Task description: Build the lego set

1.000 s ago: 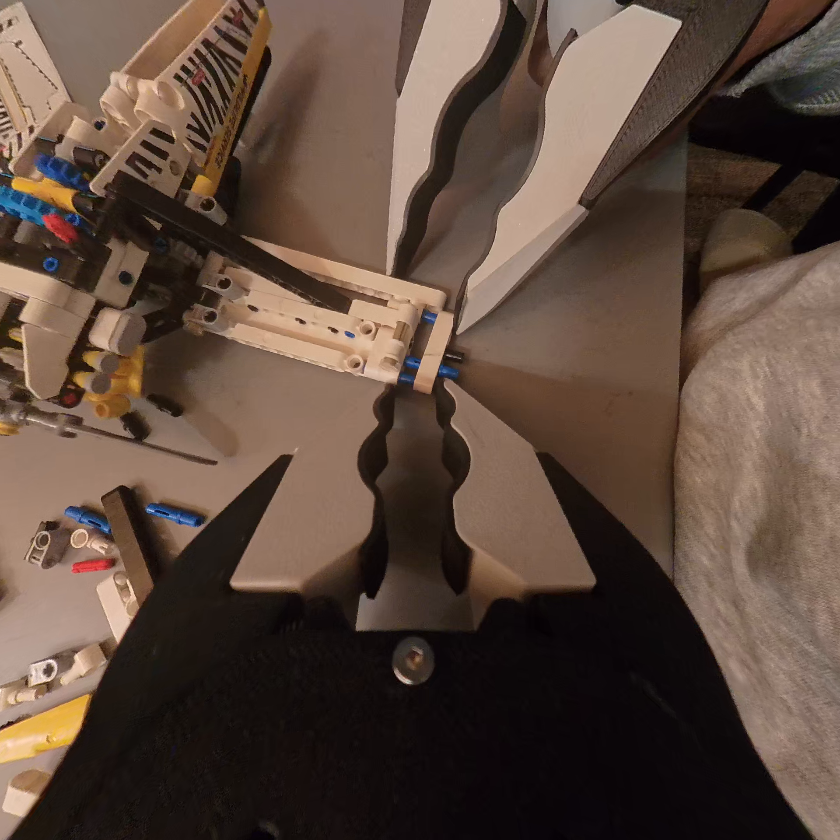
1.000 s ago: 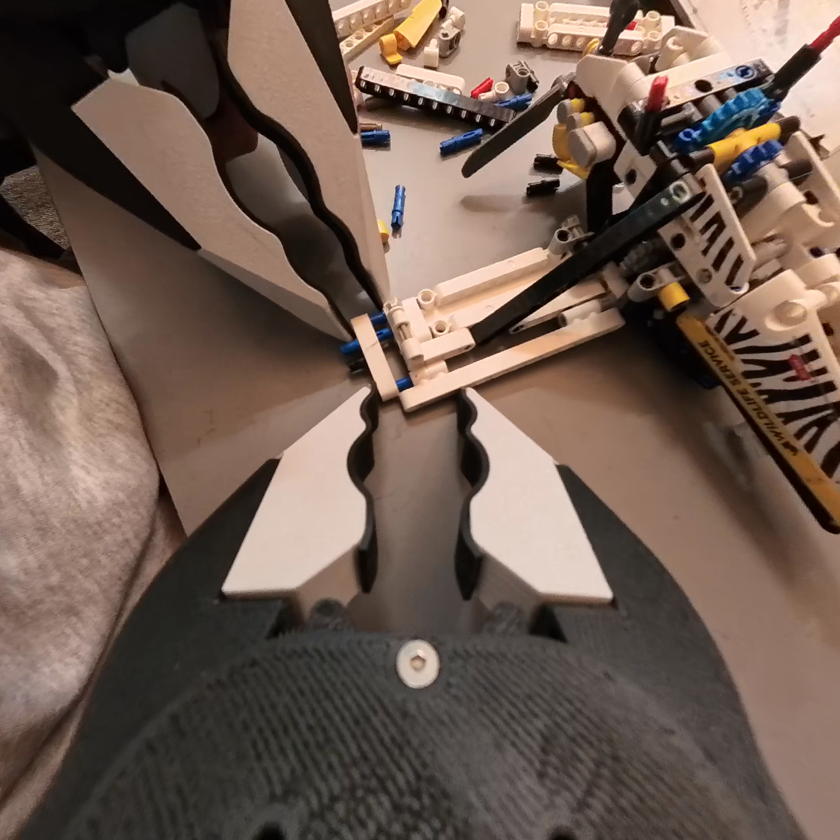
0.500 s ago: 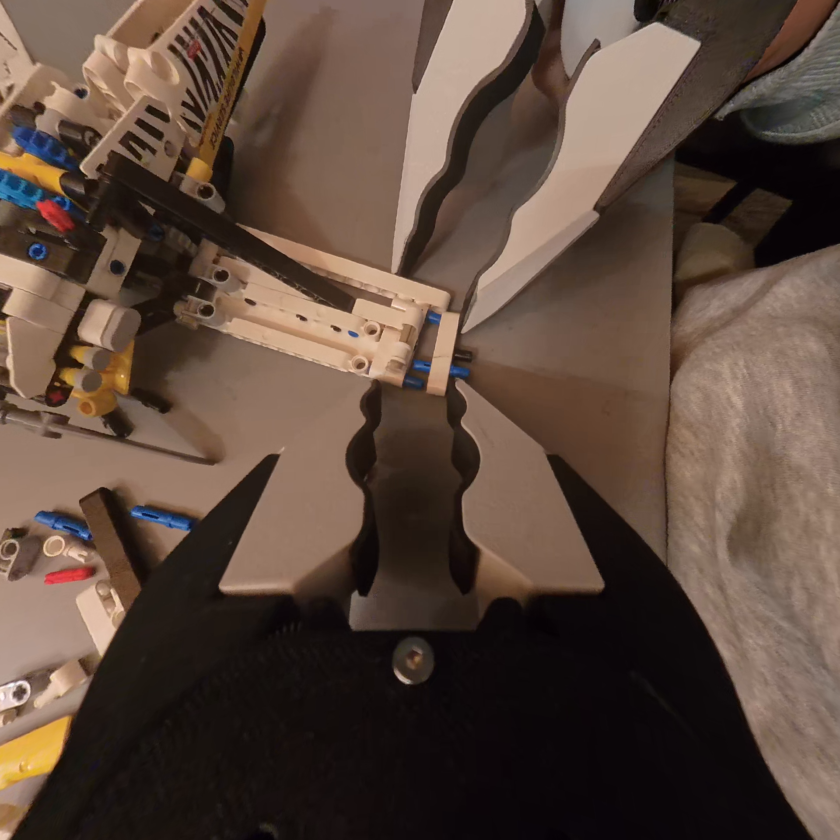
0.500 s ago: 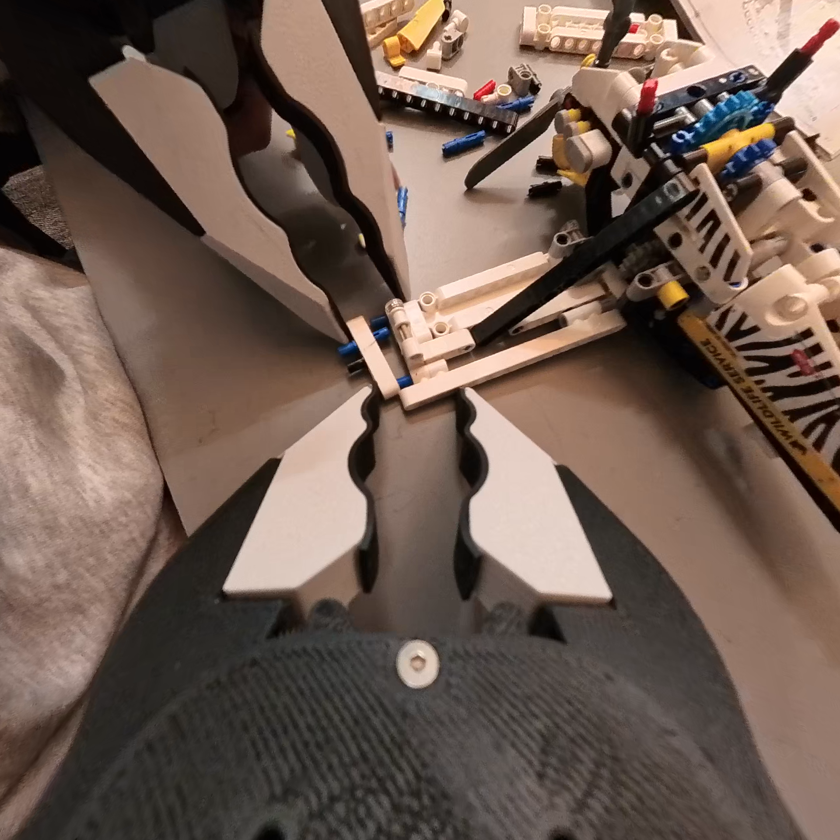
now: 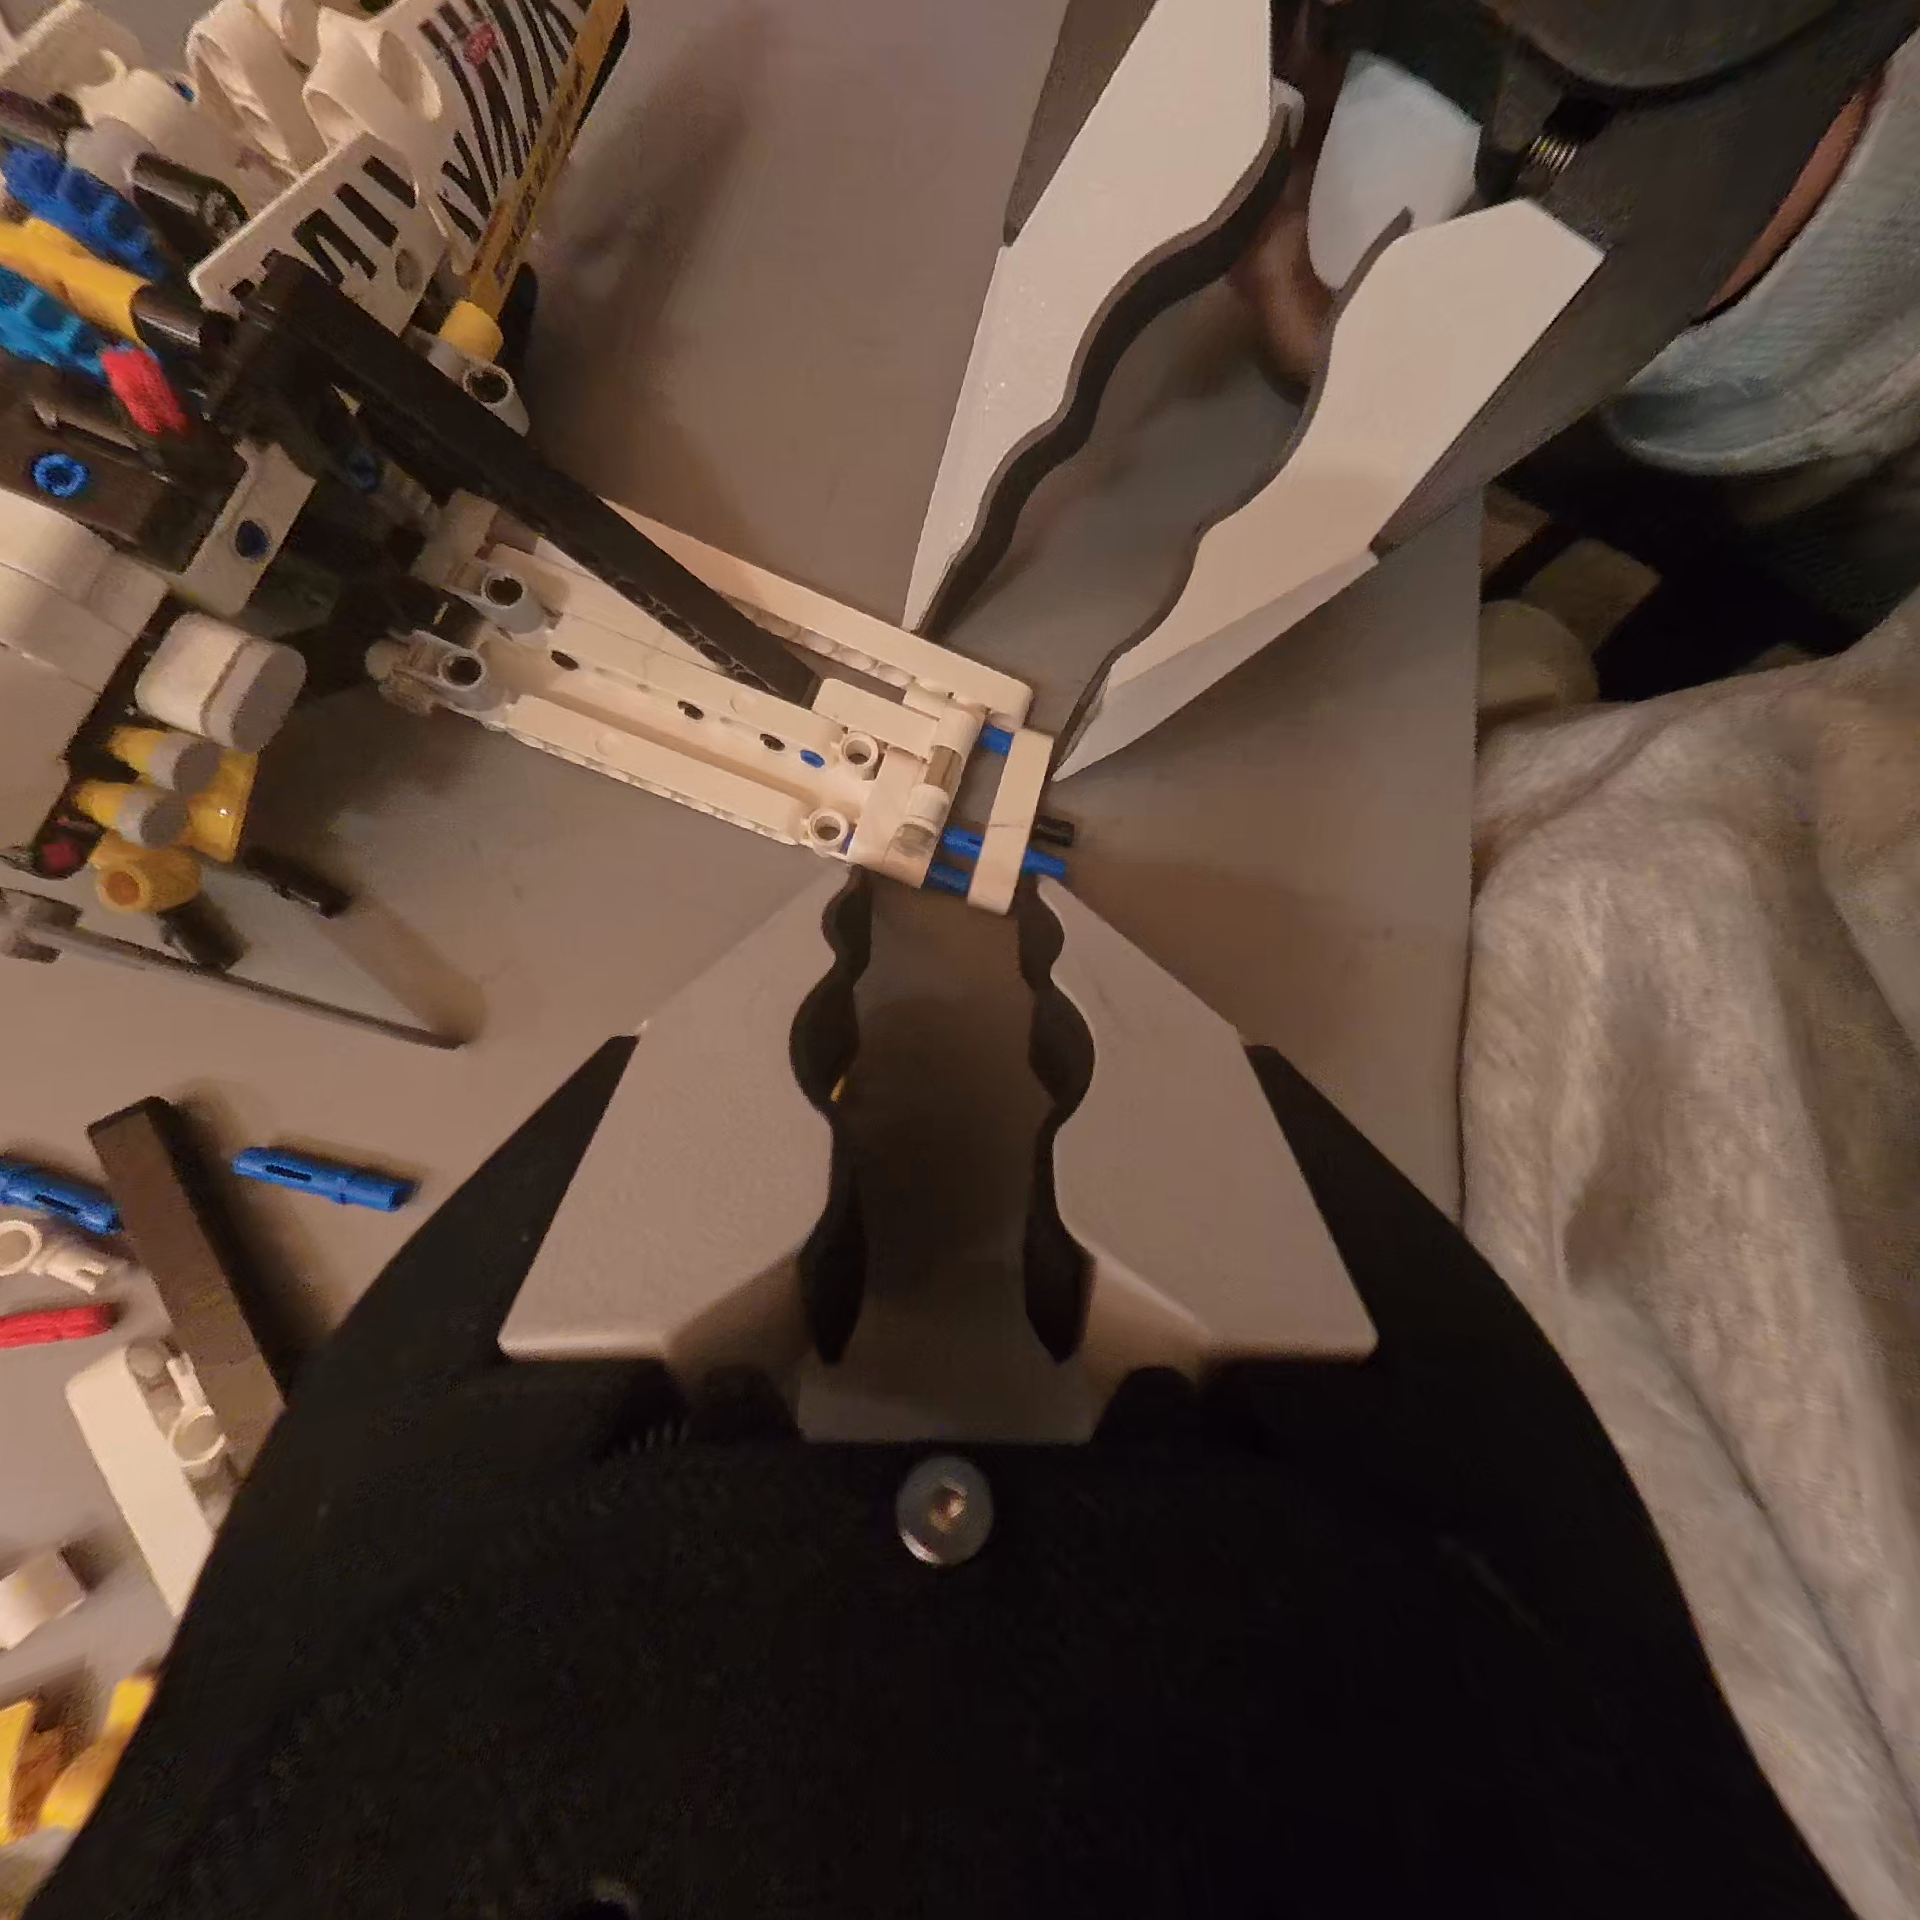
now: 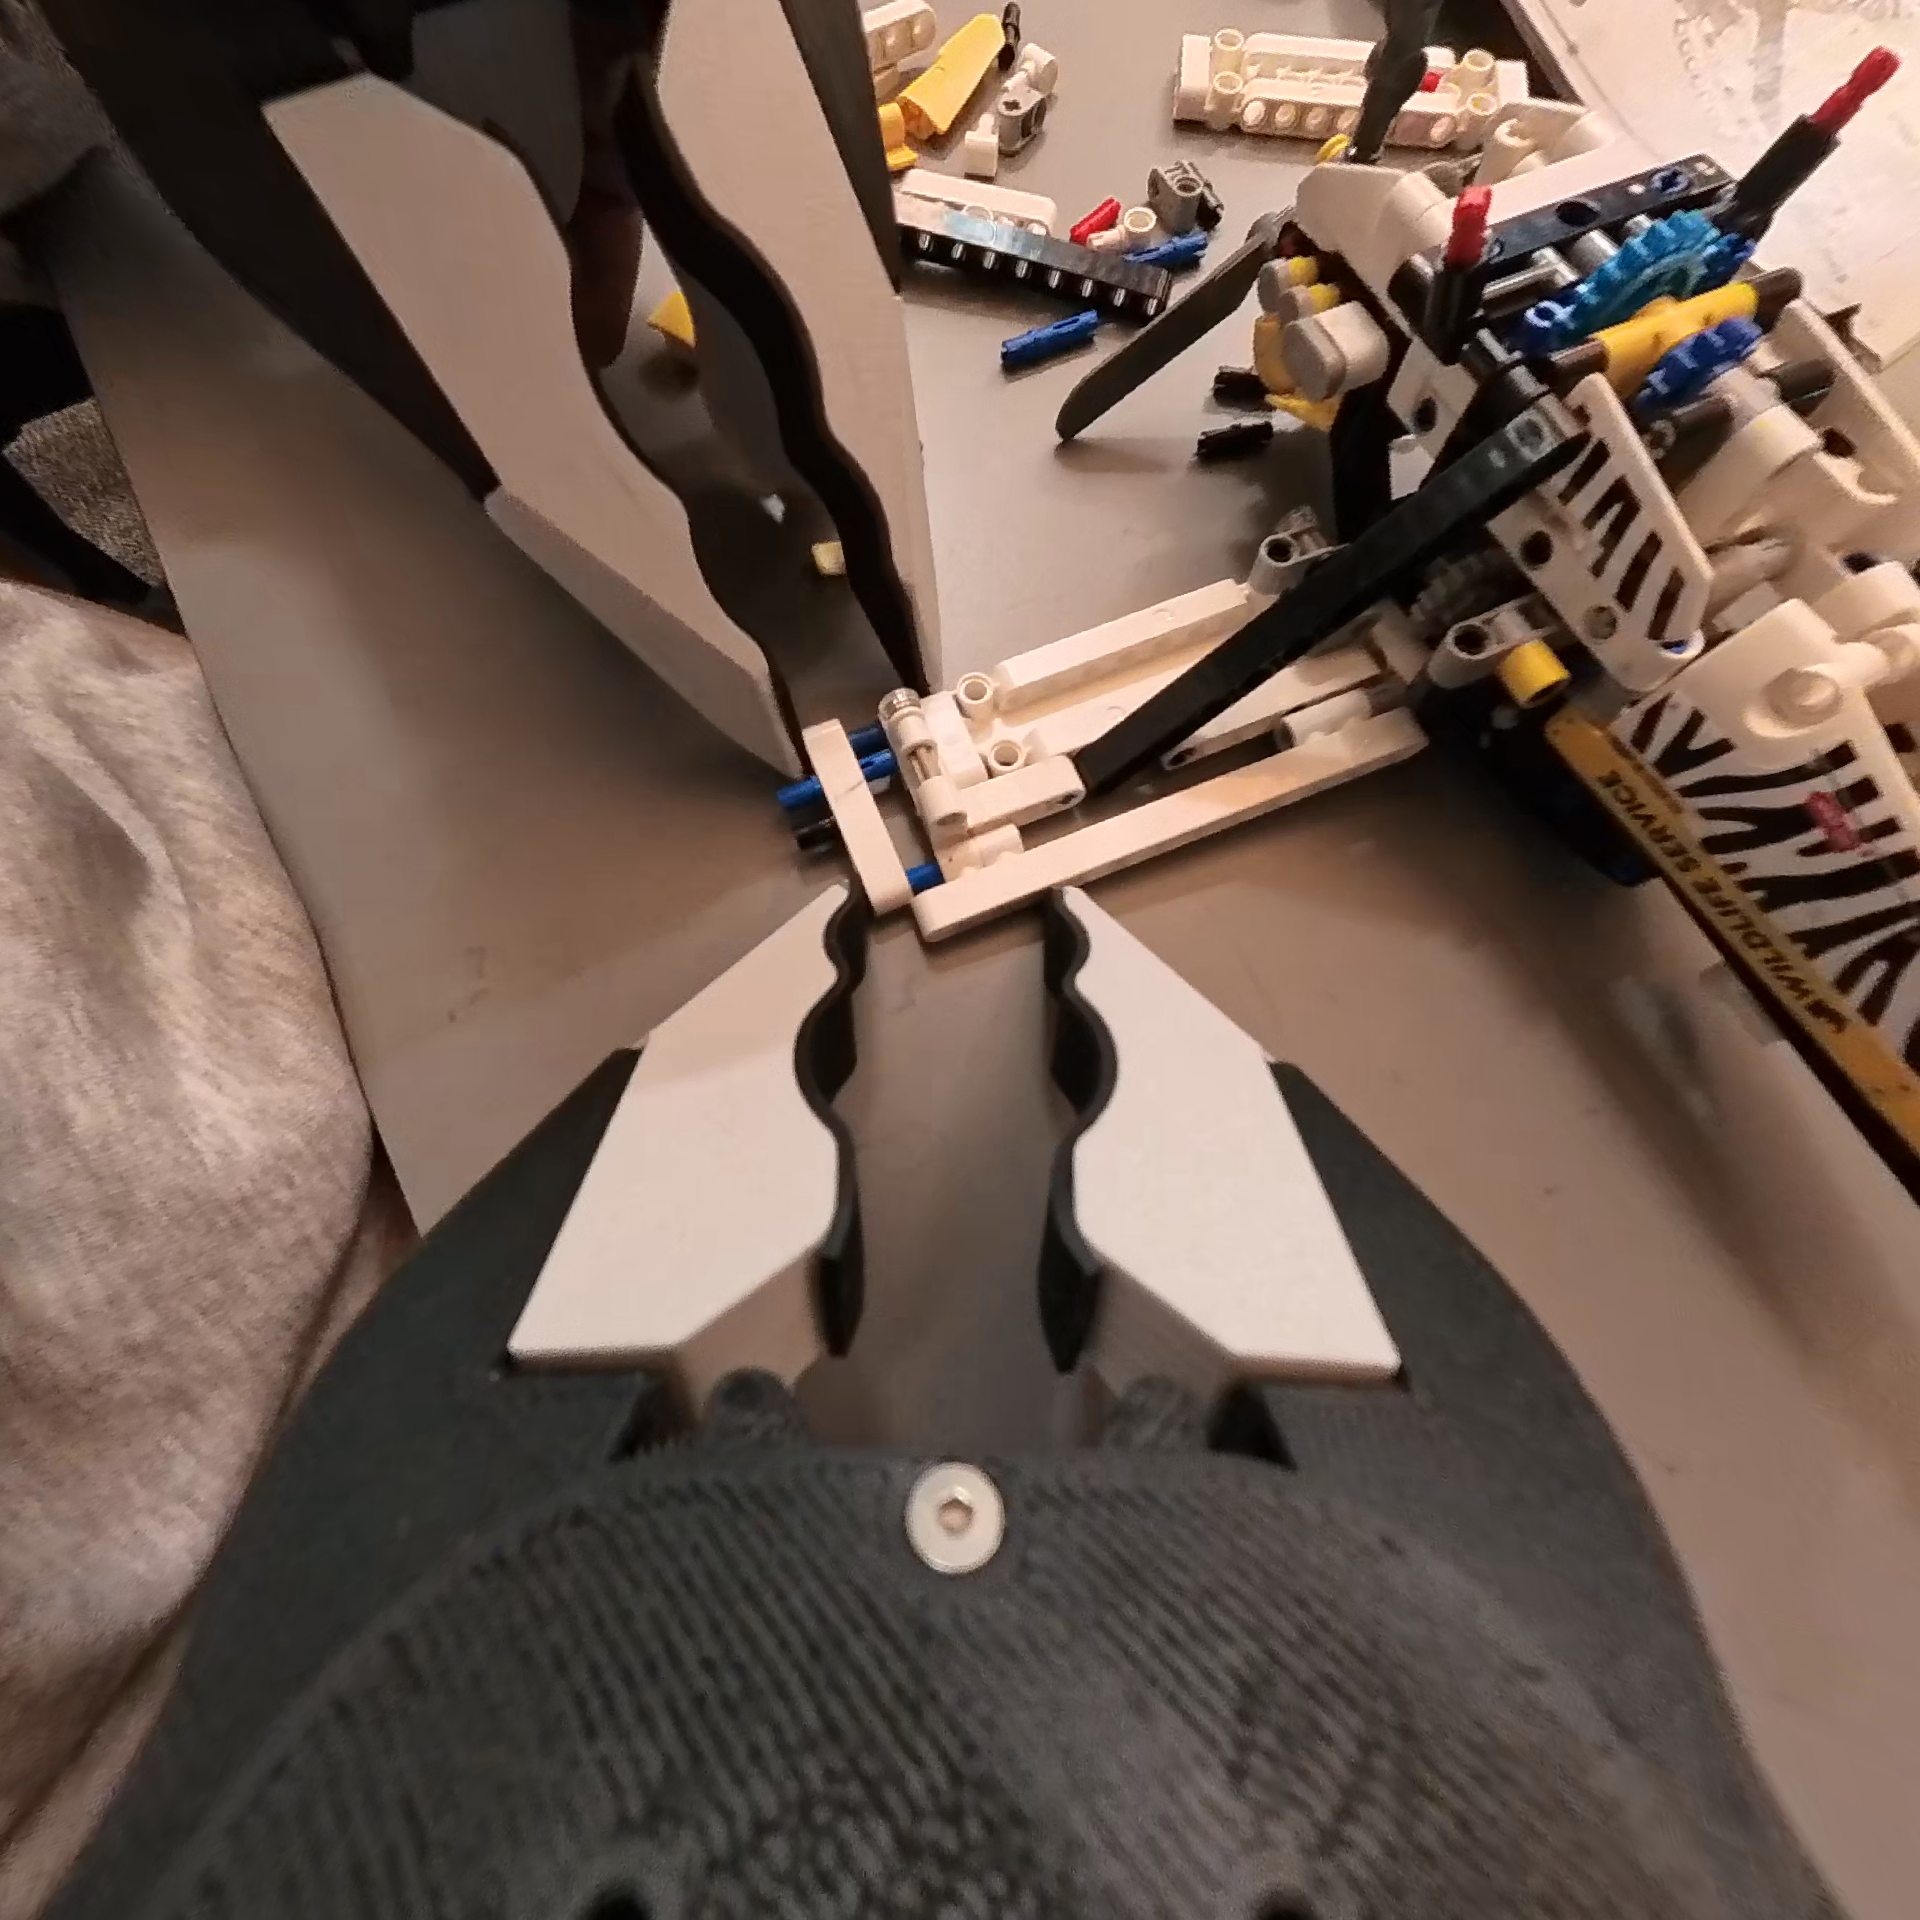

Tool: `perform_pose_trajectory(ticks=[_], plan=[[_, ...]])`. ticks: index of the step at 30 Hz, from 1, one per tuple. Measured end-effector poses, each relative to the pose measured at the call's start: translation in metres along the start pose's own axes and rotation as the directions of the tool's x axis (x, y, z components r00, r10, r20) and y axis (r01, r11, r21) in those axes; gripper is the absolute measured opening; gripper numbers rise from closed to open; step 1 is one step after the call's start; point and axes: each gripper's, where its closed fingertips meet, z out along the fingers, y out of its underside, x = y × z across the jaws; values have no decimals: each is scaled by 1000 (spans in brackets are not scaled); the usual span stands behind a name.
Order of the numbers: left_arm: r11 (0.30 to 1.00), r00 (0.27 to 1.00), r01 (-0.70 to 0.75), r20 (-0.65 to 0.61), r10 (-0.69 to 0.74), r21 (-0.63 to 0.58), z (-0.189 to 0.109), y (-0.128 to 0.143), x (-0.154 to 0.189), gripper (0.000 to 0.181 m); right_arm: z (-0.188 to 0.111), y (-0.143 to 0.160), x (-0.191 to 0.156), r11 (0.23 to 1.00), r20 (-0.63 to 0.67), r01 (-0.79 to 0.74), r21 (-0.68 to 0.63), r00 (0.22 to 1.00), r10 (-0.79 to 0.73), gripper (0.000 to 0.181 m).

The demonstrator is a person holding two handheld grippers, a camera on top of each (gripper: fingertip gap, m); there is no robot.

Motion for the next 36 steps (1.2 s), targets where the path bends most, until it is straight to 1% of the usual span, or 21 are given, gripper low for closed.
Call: perform_pose_trajectory(ticks=[3,8,10,11,16,22,30,31,36], plan=[[999,997,31,-74,-30,10,-2,-1,6,38,0,0,1,1000,1,1,0,1000,-1,33],[997,993,69,-96,-68,13,-3,-2,4,35,0,1,3,1000,8,-7,6,1000,7,33],[997,994,78,-77,-78,6,-2,-2,-2,26,0,1,3,1000,8,-7,6,1000,7,33],[998,995,68,-73,-68,3,-1,-1,-3,25,1,1,4,1000,7,-6,6,1000,6,33],[1000,999,-7,-42,6,-8,-1,0,-2,25,1,1,4,1000,1,2,1,1000,-2,33],[1000,999,4,-48,-4,-4,-1,0,-2,24,1,1,5,1000,11,-12,7,1000,12,33],[1000,1000,-24,-5,24,-3,-1,-1,-4,20,2,0,8,999,33,-53,10,998,53,32],[1000,1000,-26,-1,26,-3,-1,-1,-4,18,2,0,9,999,28,-50,9,998,49,32],[1000,1000,-30,7,30,-4,-1,-1,-5,17,1,1,9,1000,19,-21,-12,1000,21,32]])
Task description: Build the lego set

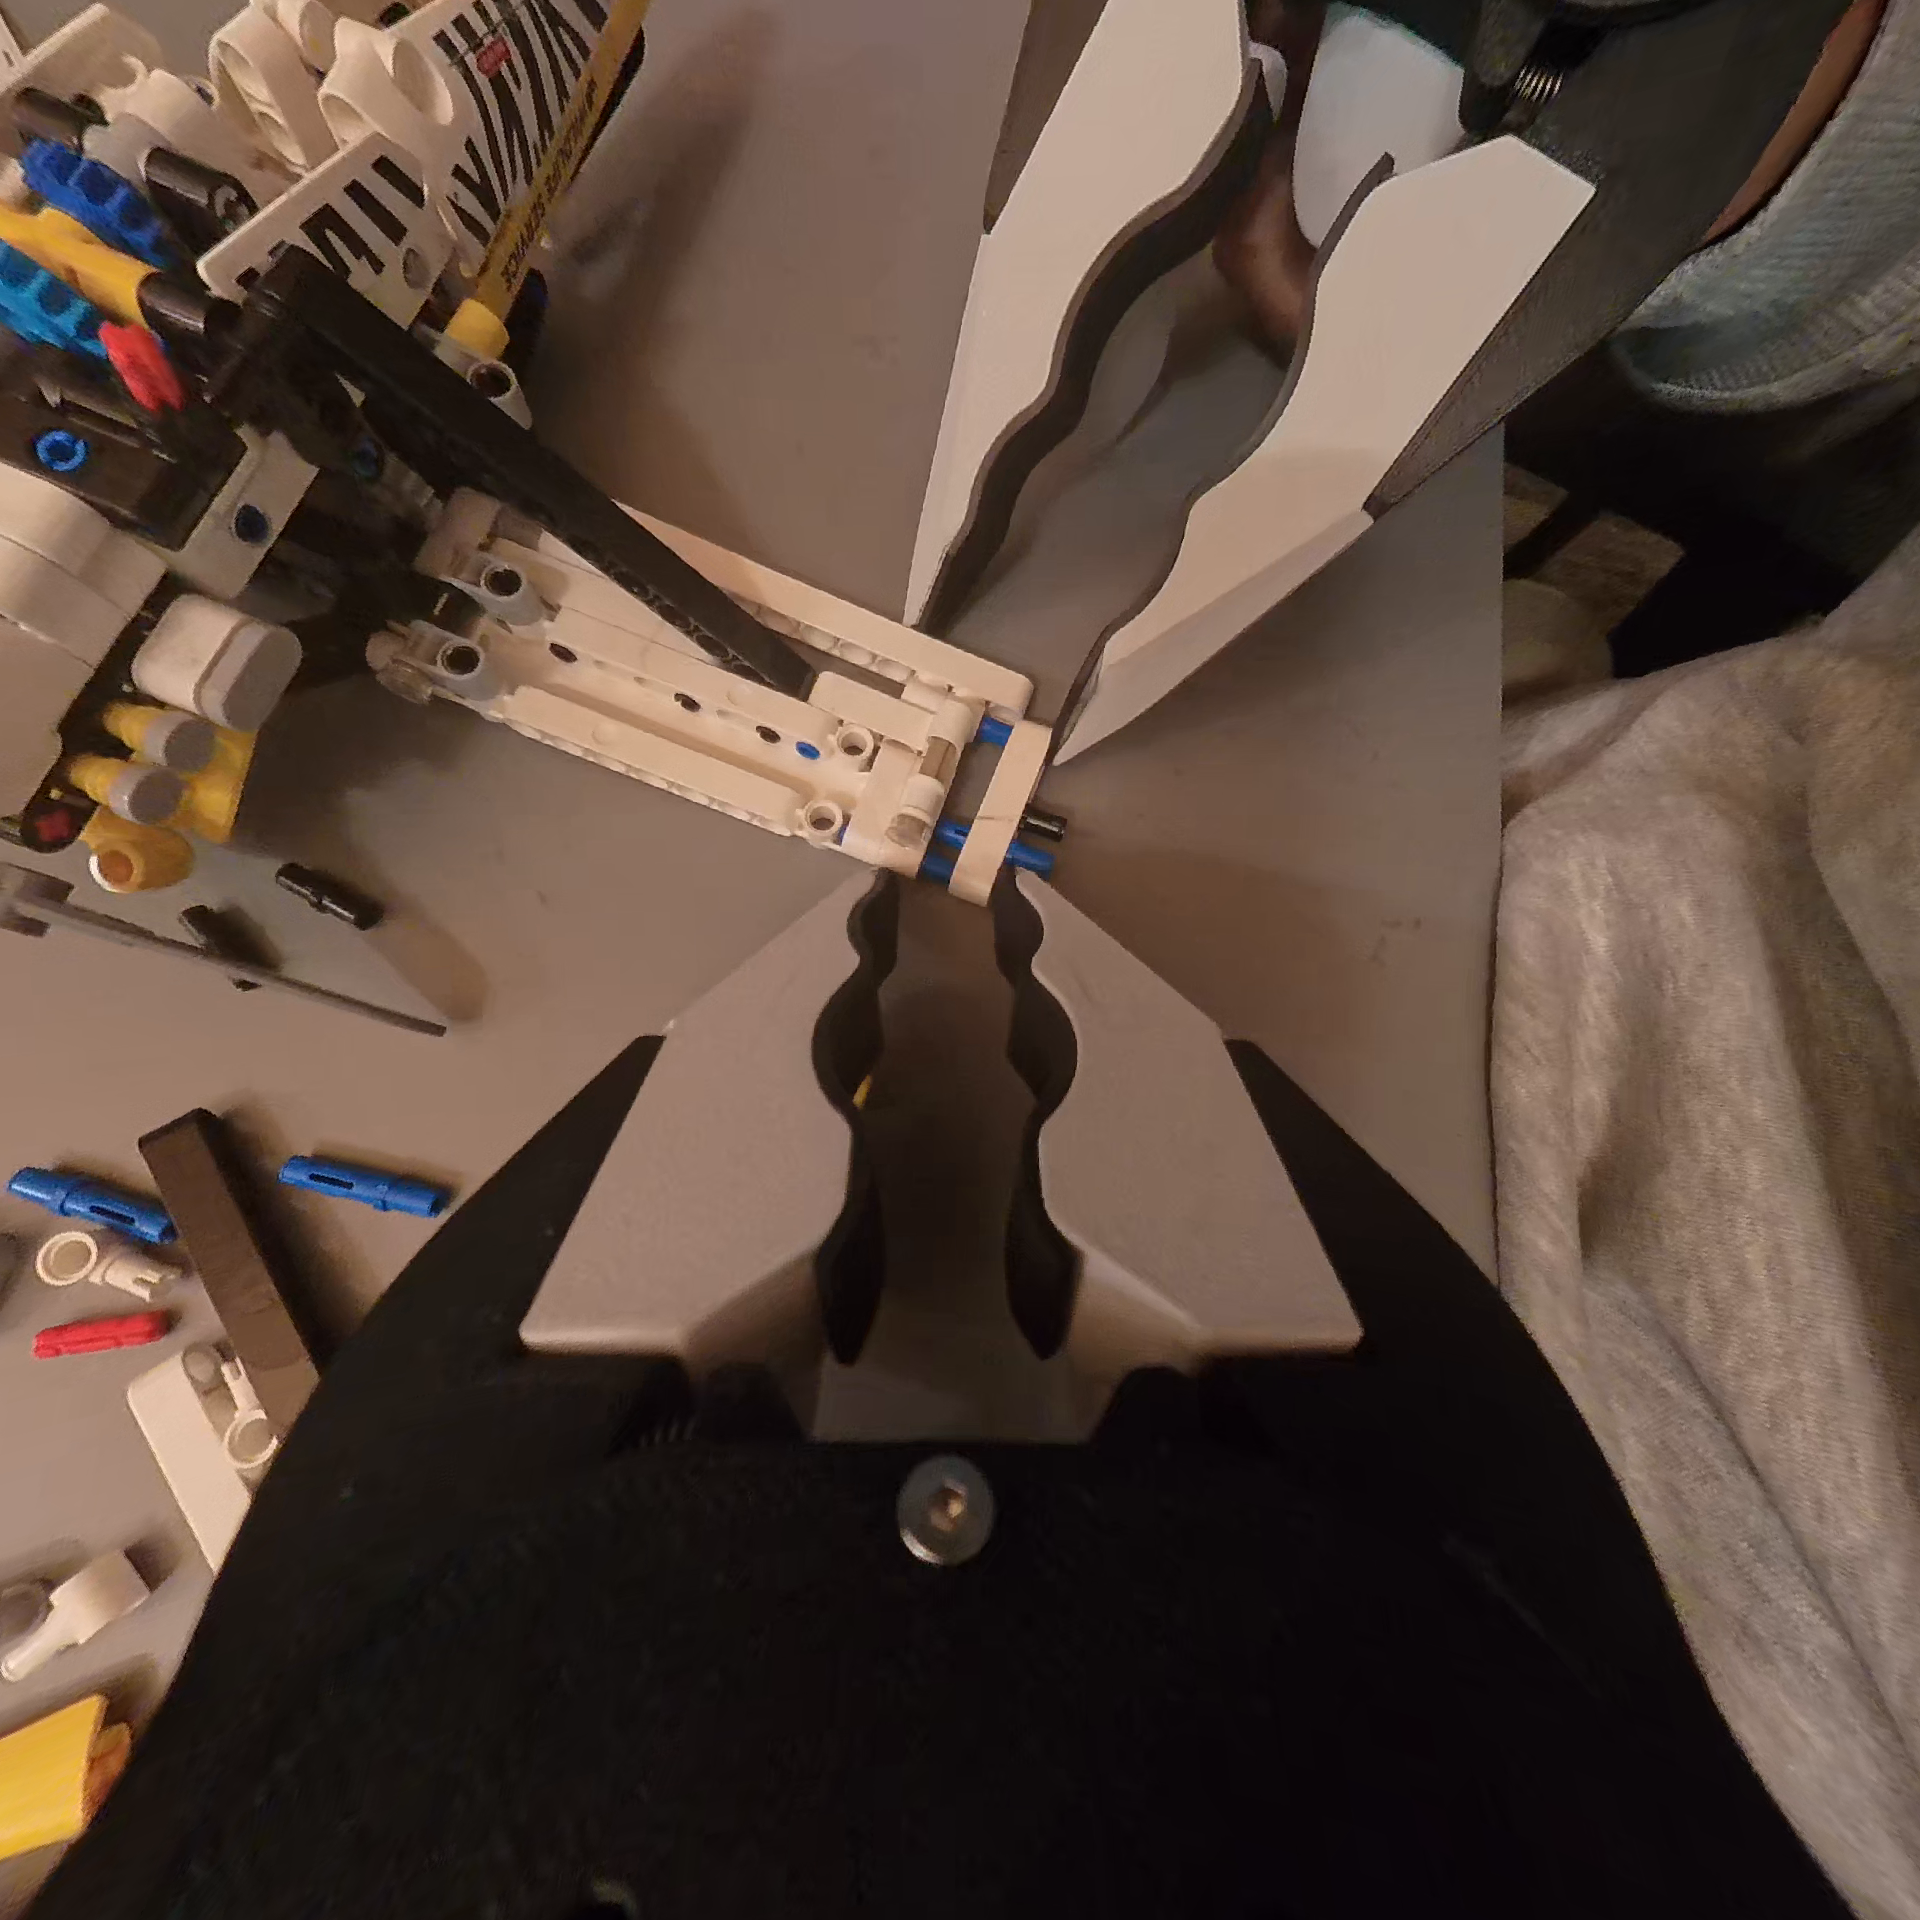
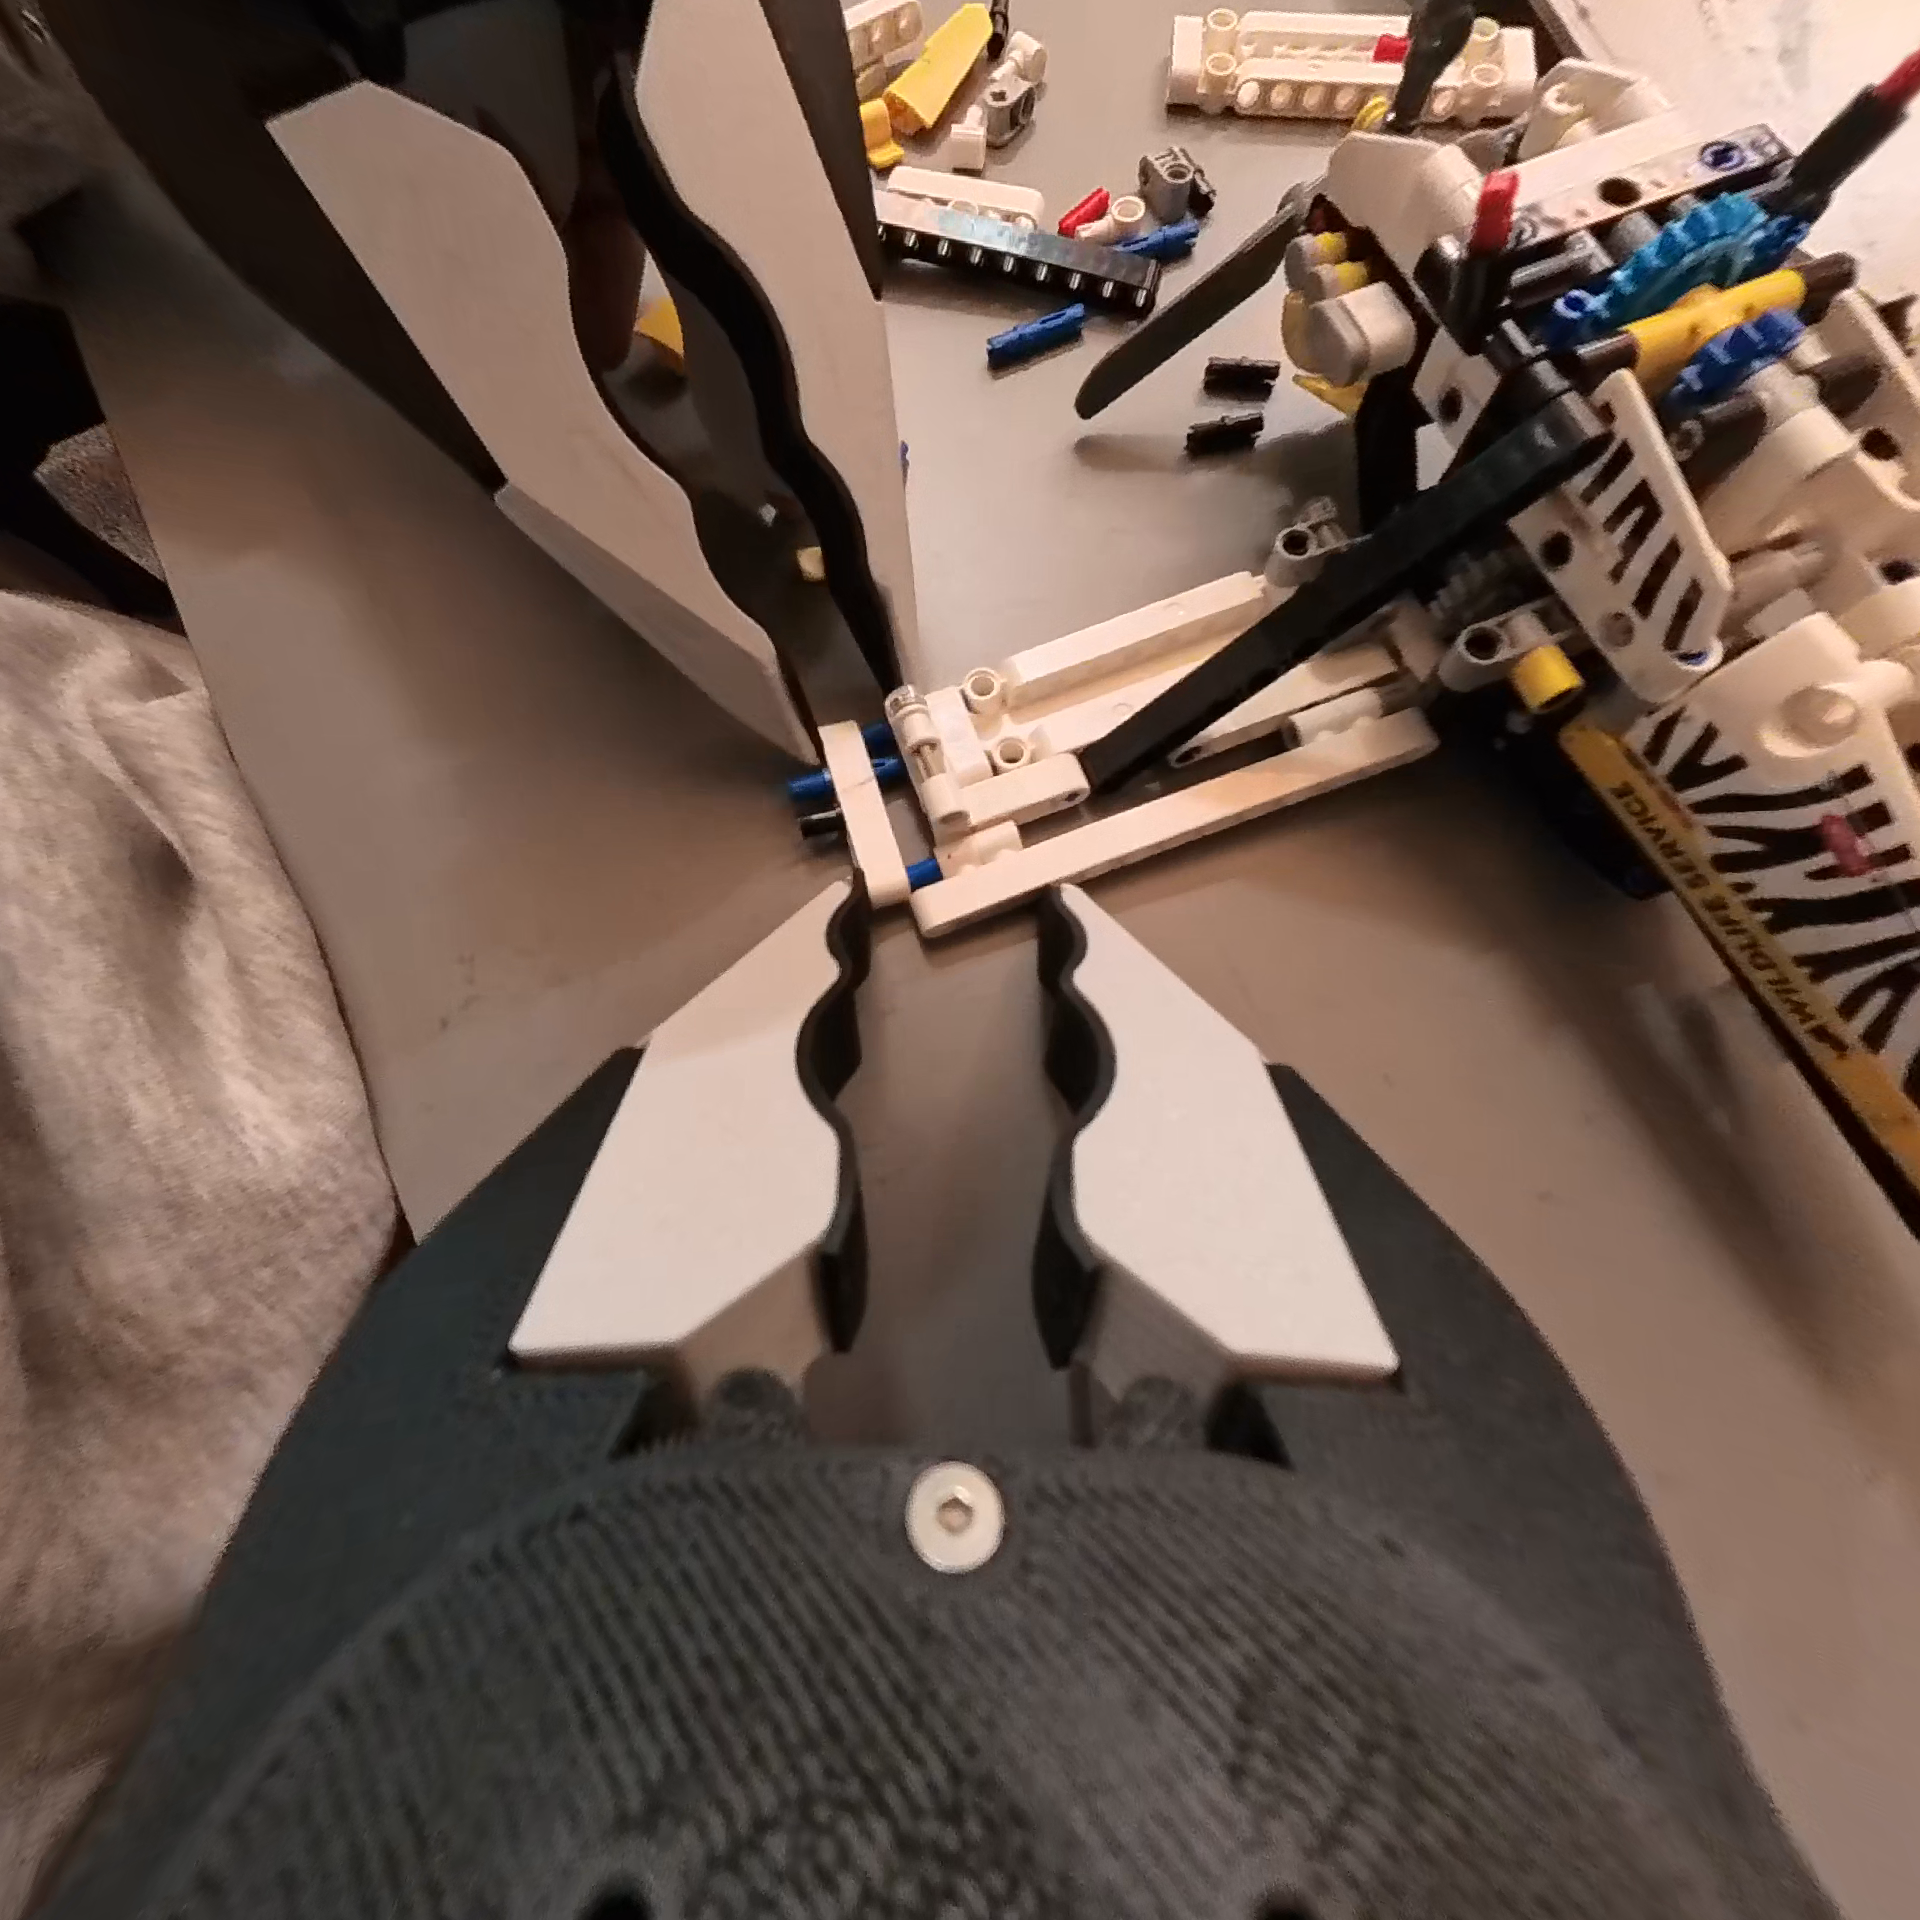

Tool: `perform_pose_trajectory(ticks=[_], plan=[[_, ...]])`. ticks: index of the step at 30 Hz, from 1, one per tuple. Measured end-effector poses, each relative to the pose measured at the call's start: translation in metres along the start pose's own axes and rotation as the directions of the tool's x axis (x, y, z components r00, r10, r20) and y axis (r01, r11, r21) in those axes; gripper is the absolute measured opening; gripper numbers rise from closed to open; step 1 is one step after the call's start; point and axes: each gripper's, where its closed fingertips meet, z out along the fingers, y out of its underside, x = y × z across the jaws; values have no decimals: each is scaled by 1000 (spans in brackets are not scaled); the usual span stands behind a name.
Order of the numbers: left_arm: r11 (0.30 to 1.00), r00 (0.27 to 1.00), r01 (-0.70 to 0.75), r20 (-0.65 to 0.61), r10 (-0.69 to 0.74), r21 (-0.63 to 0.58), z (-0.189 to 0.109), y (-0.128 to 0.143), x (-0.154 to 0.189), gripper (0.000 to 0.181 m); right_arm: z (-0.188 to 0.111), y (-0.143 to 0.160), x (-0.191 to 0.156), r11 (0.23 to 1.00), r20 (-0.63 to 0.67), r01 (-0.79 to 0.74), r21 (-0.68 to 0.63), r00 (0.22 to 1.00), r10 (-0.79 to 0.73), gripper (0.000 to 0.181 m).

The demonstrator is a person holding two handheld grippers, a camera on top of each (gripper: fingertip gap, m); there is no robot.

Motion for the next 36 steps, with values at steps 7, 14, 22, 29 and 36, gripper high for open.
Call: perform_pose_trajectory(ticks=[7,14,22,29,36], plan=[[999,999,-40,26,40,-6,1,0,1,21,0,0,1,1000,-5,-15,7,1000,16,31],[998,998,-66,25,66,-9,1,4,17,22,-5,5,-12,1000,19,-21,-12,1000,21,31],[997,997,-73,-7,73,-5,-4,15,62,24,-18,17,-53,999,50,-31,-25,998,32,30],[997,997,-73,22,73,31,-7,17,92,16,-30,25,-82,992,87,-117,42,990,113,30],[997,994,-76,84,74,19,-12,28,110,16,-35,31,-103,994,71,-102,50,993,98,30]])
